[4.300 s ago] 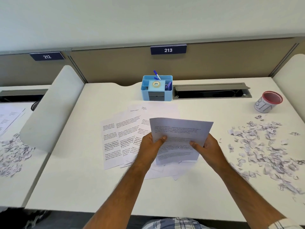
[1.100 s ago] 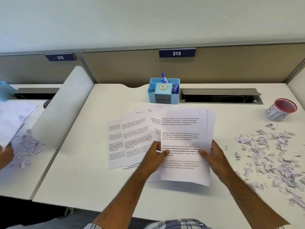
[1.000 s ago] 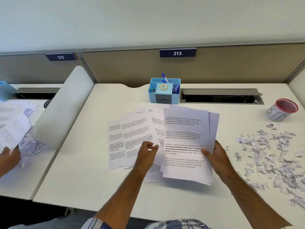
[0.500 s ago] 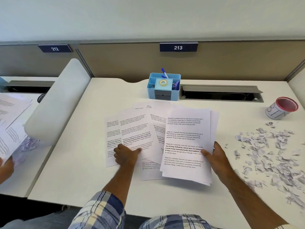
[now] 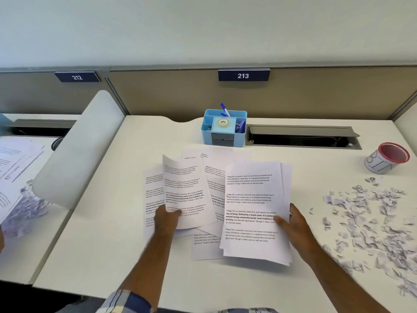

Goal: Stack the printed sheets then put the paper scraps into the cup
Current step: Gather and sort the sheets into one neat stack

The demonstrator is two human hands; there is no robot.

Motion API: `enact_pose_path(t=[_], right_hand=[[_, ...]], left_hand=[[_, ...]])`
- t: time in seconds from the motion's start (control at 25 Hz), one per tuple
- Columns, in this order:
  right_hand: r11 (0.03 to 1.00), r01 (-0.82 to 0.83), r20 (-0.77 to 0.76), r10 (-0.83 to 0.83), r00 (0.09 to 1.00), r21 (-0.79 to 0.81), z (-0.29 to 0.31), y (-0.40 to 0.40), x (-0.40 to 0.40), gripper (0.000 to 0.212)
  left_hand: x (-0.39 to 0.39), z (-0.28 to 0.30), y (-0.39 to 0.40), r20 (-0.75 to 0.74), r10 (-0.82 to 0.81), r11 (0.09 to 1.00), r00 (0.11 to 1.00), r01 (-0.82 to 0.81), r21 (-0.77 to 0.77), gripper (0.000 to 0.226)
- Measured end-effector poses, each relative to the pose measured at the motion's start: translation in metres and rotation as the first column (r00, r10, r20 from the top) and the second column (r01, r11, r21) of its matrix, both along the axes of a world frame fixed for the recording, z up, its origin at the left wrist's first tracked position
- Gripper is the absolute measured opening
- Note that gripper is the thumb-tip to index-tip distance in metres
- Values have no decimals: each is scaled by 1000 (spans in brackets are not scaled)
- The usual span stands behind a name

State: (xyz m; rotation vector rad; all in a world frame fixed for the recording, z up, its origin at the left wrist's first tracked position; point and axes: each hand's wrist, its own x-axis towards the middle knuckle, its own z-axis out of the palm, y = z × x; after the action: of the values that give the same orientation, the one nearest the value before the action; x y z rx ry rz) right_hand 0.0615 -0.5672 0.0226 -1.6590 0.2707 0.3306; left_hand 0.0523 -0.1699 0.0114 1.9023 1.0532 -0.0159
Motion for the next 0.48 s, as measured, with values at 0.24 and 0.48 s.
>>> enact_pose_path(t=[0.24, 0.48], right_hand=[[1000, -2, -14, 2, 1000, 9, -11, 2, -2, 55], [999, -2, -46, 4, 999, 40, -3, 14, -6, 47]], left_hand=[[-20, 57, -3, 223, 8, 990, 975, 24, -142, 33], [-44, 110, -36, 305, -21, 929, 952, 132, -347, 34]])
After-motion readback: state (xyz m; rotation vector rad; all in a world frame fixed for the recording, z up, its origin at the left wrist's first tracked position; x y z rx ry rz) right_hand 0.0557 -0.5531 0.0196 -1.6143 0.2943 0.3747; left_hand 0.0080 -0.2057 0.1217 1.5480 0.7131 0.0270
